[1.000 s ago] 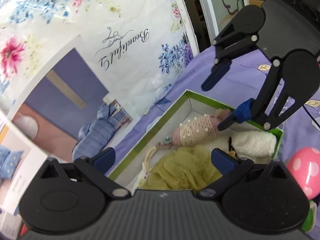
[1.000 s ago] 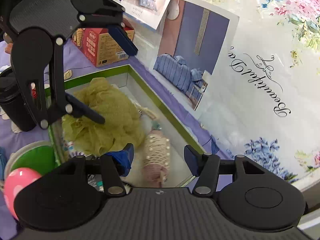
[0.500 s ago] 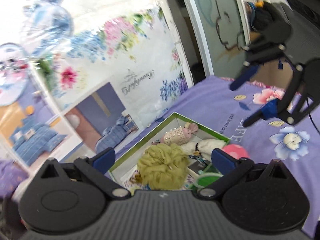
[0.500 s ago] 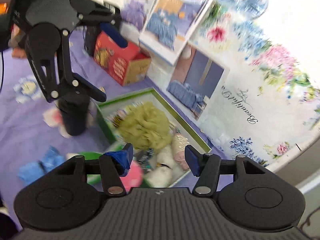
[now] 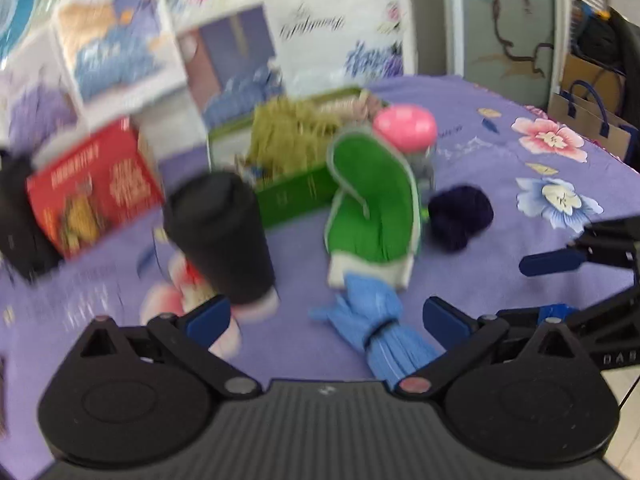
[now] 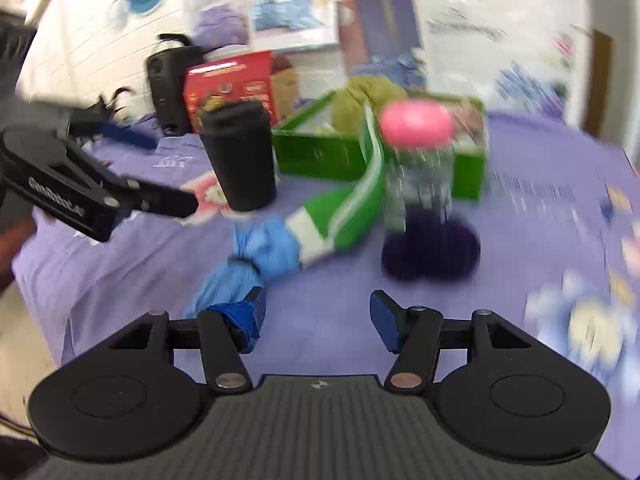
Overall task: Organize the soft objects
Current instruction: 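Move the right gripper to the dark purple plush ball, then close the right gripper on the purple plush ball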
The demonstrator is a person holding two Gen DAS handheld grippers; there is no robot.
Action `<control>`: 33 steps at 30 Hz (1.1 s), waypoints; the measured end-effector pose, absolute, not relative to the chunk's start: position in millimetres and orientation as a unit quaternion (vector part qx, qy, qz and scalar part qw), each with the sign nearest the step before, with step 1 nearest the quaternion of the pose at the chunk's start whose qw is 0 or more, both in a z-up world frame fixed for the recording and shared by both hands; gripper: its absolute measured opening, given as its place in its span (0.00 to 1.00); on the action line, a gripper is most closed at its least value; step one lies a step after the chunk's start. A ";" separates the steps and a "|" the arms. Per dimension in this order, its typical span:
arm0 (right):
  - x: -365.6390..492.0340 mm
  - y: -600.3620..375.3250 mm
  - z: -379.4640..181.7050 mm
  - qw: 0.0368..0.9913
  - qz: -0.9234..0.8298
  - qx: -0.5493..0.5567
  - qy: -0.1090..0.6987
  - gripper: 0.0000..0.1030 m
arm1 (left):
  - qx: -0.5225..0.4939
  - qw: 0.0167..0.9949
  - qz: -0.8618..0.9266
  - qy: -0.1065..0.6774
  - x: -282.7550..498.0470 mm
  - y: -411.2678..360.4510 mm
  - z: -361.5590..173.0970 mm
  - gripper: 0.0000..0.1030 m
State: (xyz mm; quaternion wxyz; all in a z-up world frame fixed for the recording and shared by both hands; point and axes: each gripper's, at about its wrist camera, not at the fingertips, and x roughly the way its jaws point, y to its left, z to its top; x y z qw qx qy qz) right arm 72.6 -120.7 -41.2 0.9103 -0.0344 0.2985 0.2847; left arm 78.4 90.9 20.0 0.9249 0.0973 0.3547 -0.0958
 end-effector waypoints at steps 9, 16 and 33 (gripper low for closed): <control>47.7 -135.9 -62.9 0.945 0.191 -0.004 0.265 0.42 | 0.022 0.918 -0.066 0.391 63.5 86.8 -14.5 0.99; 112.0 -129.8 -50.8 0.954 0.168 -0.062 0.242 0.42 | 0.026 0.904 -0.079 0.419 85.0 70.8 -30.6 0.99; 197.2 -116.8 -69.8 0.942 0.177 -0.058 0.280 0.47 | 0.022 0.889 -0.071 0.451 124.8 59.6 -55.3 0.99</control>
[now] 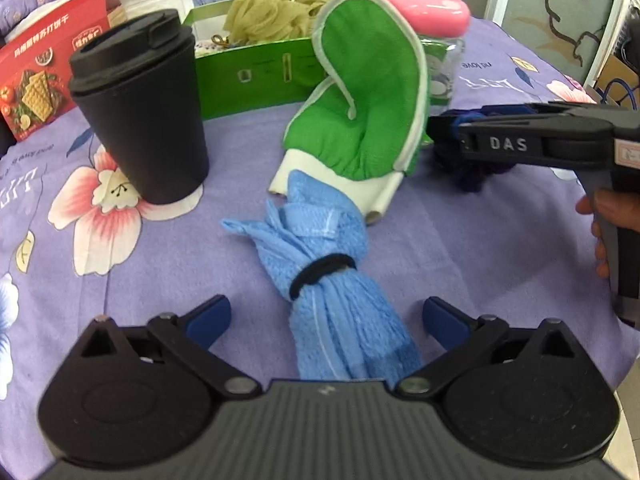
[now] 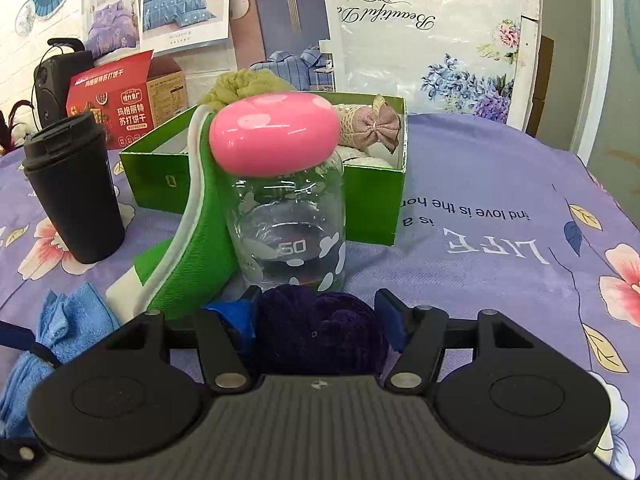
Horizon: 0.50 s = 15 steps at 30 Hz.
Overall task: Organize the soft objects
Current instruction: 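Close the right gripper on the purple plush ball, then grasp the blue towel with the left gripper while the right lifts the purple ball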
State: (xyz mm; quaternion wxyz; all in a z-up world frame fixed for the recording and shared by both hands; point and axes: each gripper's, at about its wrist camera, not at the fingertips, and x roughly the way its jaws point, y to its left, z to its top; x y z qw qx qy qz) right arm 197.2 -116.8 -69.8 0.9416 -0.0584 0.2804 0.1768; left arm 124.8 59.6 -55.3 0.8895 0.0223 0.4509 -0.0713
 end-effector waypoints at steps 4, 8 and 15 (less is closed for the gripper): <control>207.8 -121.6 -74.8 0.938 0.186 -0.043 0.291 0.49 | 0.024 0.890 -0.073 0.450 125.3 60.0 -56.3 0.99; 216.1 -127.5 -84.7 0.928 0.192 0.003 0.319 0.54 | 0.024 0.892 -0.073 0.445 122.1 63.5 -57.2 0.99; 207.9 -114.1 -87.6 0.929 0.192 -0.042 0.314 0.58 | 0.003 0.896 -0.070 0.438 119.9 75.6 -55.4 0.91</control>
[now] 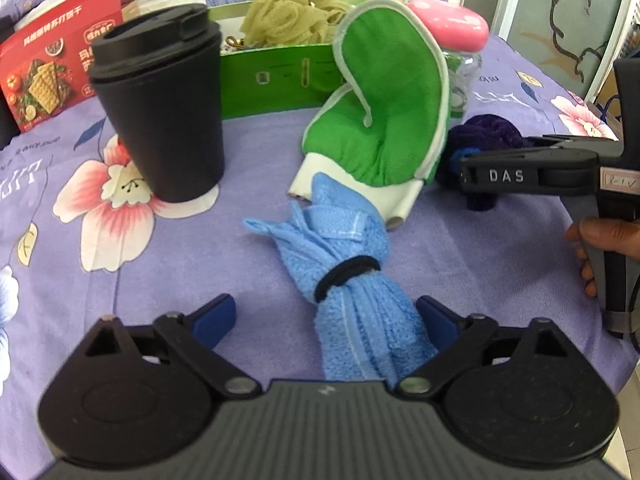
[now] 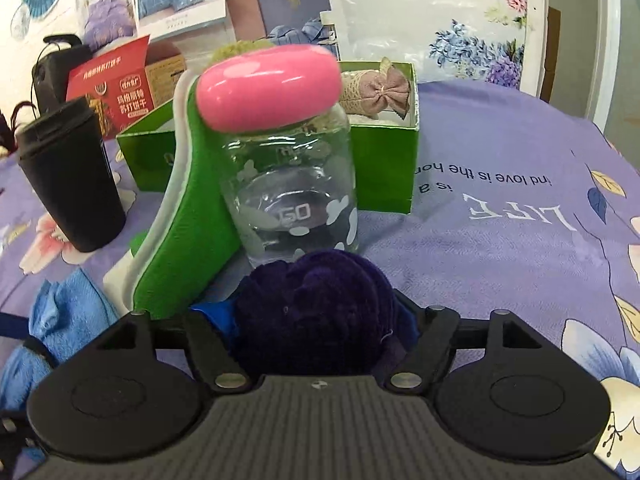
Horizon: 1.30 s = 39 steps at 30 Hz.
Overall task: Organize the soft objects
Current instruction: 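Grasp the blue towel with the left gripper while the right lifts the purple ball, then drop the blue towel and purple ball into the green box with both grippers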
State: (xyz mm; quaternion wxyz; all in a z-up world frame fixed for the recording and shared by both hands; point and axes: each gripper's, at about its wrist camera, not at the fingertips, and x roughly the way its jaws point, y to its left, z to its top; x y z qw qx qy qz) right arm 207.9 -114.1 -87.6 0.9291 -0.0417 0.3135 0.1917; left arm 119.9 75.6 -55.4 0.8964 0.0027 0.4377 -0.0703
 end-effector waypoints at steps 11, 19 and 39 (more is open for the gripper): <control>206.5 -120.9 -87.9 0.928 0.204 -0.020 0.310 0.55 | 0.007 0.899 -0.081 0.430 115.5 75.1 -49.1 0.59; 188.9 -125.0 -83.1 0.924 0.229 -0.028 0.306 0.49 | -0.019 0.898 -0.089 0.431 105.1 84.6 -35.2 0.33; 189.6 -170.1 41.8 0.930 0.299 0.062 0.205 0.50 | -0.008 0.942 -0.069 0.328 178.5 127.6 101.9 0.33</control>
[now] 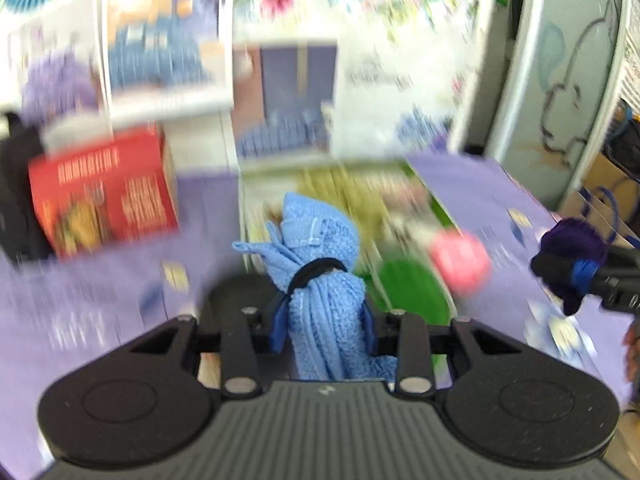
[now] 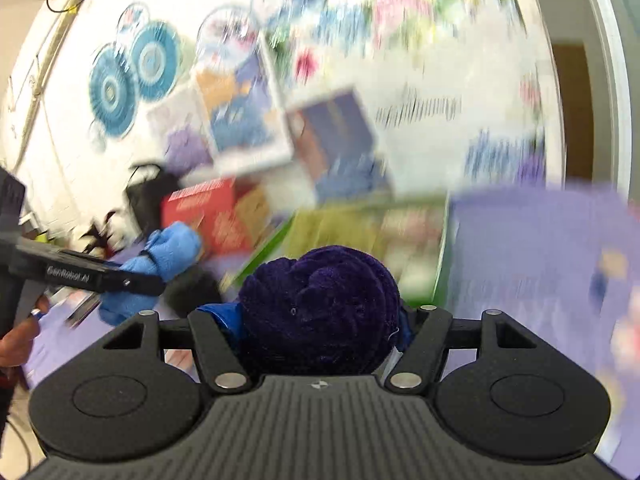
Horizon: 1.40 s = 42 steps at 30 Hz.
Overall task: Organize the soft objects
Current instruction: 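Drop the blue towel and purple ball into the green box with both grippers, then move both tools to the green-and-white mitt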
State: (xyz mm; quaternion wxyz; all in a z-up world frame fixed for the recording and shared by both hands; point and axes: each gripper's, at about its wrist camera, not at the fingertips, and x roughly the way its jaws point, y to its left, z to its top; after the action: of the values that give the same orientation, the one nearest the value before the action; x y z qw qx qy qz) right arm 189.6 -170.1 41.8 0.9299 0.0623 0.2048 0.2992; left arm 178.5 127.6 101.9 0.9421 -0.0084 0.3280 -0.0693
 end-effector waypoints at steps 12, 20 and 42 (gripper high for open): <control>361.1 -120.1 38.3 0.935 0.241 0.013 0.261 0.54 | 0.093 0.946 0.026 0.309 331.8 120.6 106.6 0.99; 366.2 -113.7 56.0 0.943 0.246 0.031 0.221 0.55 | 0.113 0.950 0.014 0.290 315.2 109.6 107.9 0.99; 140.1 -106.7 -26.4 0.940 0.240 0.053 0.236 0.57 | 0.080 0.946 -0.019 0.314 123.6 121.9 66.5 0.99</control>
State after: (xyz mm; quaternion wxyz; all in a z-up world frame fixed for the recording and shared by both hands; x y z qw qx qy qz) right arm 140.1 -106.7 -26.4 0.9400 0.0528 0.2364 0.2404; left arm 123.6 121.9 66.5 0.9460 0.0799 0.3137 -0.0194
